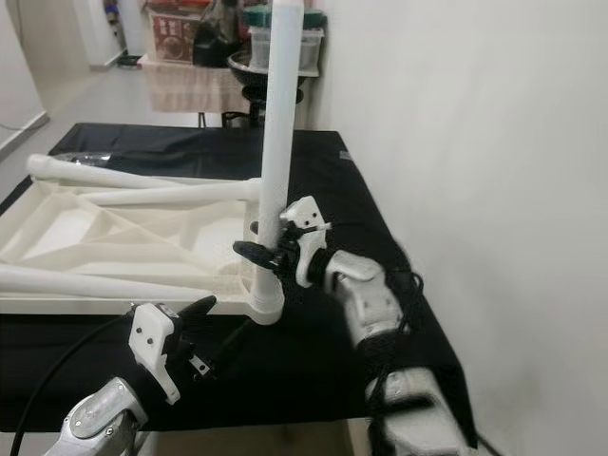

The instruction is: Building children table

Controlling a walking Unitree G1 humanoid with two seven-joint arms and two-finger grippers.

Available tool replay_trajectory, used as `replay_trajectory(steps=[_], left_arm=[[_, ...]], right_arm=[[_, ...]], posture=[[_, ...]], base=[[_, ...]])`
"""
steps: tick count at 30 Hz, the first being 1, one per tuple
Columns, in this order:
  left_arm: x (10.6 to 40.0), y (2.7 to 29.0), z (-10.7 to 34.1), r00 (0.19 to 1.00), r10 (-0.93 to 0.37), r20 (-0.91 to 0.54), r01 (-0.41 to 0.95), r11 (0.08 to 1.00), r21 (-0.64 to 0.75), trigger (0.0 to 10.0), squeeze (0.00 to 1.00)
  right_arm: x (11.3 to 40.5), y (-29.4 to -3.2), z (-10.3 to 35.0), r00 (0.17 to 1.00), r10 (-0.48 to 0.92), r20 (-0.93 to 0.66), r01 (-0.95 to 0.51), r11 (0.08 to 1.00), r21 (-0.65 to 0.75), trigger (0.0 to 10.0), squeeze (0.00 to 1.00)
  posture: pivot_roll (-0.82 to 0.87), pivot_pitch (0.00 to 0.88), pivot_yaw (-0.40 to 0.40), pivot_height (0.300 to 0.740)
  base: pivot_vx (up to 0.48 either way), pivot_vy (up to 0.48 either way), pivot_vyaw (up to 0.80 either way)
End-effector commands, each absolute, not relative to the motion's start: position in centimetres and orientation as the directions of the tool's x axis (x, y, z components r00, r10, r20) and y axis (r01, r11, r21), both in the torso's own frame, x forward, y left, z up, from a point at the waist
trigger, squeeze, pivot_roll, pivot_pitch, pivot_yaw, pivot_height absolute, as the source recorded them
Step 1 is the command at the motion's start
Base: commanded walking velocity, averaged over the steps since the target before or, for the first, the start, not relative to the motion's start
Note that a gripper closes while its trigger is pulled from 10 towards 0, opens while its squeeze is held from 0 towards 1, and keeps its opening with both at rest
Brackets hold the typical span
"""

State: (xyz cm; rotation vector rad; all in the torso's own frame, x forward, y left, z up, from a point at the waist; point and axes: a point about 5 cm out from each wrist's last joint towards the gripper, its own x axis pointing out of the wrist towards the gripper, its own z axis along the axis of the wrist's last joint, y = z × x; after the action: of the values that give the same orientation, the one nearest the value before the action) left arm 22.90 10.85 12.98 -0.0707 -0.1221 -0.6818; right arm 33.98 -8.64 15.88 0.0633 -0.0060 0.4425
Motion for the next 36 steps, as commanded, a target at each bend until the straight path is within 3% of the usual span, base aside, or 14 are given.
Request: replay_trajectory(steps=[1, 10, 11, 12, 15, 16, 17, 18, 20, 21, 26, 33, 34, 36], left_arm=[[22.9, 11.1, 12.9, 0.774, -0.619, 0.136, 0.627, 0.778, -0.026, 10.0, 0.00], [23.2, 11.1, 12.8, 0.766, -0.631, 0.126, 0.637, 0.771, -0.013, 10.0, 0.00], [23.2, 11.1, 12.8, 0.768, -0.627, 0.127, 0.633, 0.774, -0.013, 10.0, 0.00], [23.3, 11.1, 12.8, 0.772, -0.623, 0.128, 0.629, 0.777, -0.012, 10.0, 0.00], [23.3, 11.2, 12.8, 0.774, -0.621, 0.128, 0.627, 0.779, -0.012, 10.0, 0.00], [23.3, 11.1, 12.8, 0.775, -0.619, 0.128, 0.625, 0.780, -0.014, 10.0, 0.00], [23.4, 11.1, 12.8, 0.774, -0.620, 0.129, 0.627, 0.779, -0.019, 10.0, 0.00], [23.4, 11.1, 12.8, 0.774, -0.620, 0.129, 0.627, 0.778, -0.021, 10.0, 0.00], [23.4, 11.1, 12.8, 0.773, -0.621, 0.129, 0.628, 0.778, -0.022, 10.0, 0.00], [23.5, 11.1, 12.8, 0.773, -0.621, 0.129, 0.629, 0.777, -0.023, 10.0, 0.00], [23.7, 10.9, 12.7, 0.773, -0.621, 0.129, 0.629, 0.777, -0.028, 10.0, 0.00], [23.8, 10.9, 12.7, 0.775, -0.618, 0.129, 0.626, 0.780, -0.026, 10.0, 0.00], [23.8, 10.8, 12.7, 0.776, -0.617, 0.129, 0.625, 0.780, -0.026, 10.0, 0.00], [23.7, 10.8, 12.7, 0.776, -0.617, 0.129, 0.625, 0.780, -0.026, 10.0, 0.00]], right_arm=[[32.0, -9.0, 12.8, 0.959, 0.249, -0.135, -0.246, 0.968, 0.042, 0.0, 0.00], [32.4, -8.2, 13.3, 0.938, 0.333, -0.098, -0.336, 0.942, -0.017, 0.0, 0.00], [32.3, -8.1, 13.5, 0.936, 0.339, -0.098, -0.341, 0.940, -0.004, 10.0, 0.00], [32.2, -7.6, 13.9, 0.912, 0.401, -0.084, -0.400, 0.916, 0.027, 10.0, 0.71], [32.0, -7.3, 14.2, 0.894, 0.441, -0.074, -0.438, 0.897, 0.050, 10.0, 0.71], [31.8, -6.9, 14.9, 0.864, 0.501, -0.050, -0.498, 0.865, 0.062, 10.0, 1.00], [31.8, -6.6, 16.6, 0.773, 0.634, 0.011, -0.634, 0.772, 0.051, 10.0, 1.00], [32.0, -6.8, 17.3, 0.717, 0.696, 0.032, -0.697, 0.717, 0.005, 10.0, 0.91], [32.1, -7.0, 17.8, 0.683, 0.730, 0.039, -0.729, 0.684, -0.028, 10.0, 0.91], [32.3, -7.2, 18.1, 0.656, 0.753, 0.044, -0.751, 0.658, -0.060, 10.0, 0.00], [34.7, -9.5, 18.6, 0.520, 0.854, -0.031, -0.849, 0.513, -0.127, 10.0, 0.00], [35.6, -10.5, 18.5, 0.481, 0.875, -0.054, -0.875, 0.477, -0.081, 10.0, 0.00], [36.1, -11.0, 18.6, 0.481, 0.875, -0.051, -0.877, 0.479, -0.051, 0.0, 0.00], [36.4, -11.5, 18.6, 0.476, 0.879, -0.036, -0.879, 0.476, -0.018, 0.0, 0.00]], posture=[[0.01, 0.000, -0.095, 0.740], [-0.01, 0.000, -0.080, 0.740], [-0.01, 0.000, -0.077, 0.740], [-0.01, 0.000, -0.079, 0.740], [-0.01, 0.000, -0.079, 0.740], [-0.01, 0.000, -0.077, 0.740], [-0.01, 0.000, -0.078, 0.740], [-0.01, 0.000, -0.081, 0.740], [-0.01, 0.000, -0.081, 0.740], [-0.01, 0.000, -0.082, 0.740], [0.01, 0.000, -0.096, 0.740], [0.01, 0.000, -0.099, 0.740], [0.02, 0.000, -0.102, 0.740], [0.01, 0.000, -0.103, 0.740]], base=[[0.000, 0.000, 0.00], [0.000, 0.000, 0.00], [0.000, 0.000, 0.00], [0.000, 0.000, 0.00], [0.000, 0.000, 0.00], [0.000, 0.000, 0.00], [0.000, 0.000, 0.00], [0.000, 0.000, 0.00], [0.000, 0.000, 0.00], [0.000, 0.000, 0.00], [0.000, 0.000, 0.00], [0.000, 0.000, 0.00], [0.000, 0.000, 0.00], [0.000, 0.000, 0.00]])
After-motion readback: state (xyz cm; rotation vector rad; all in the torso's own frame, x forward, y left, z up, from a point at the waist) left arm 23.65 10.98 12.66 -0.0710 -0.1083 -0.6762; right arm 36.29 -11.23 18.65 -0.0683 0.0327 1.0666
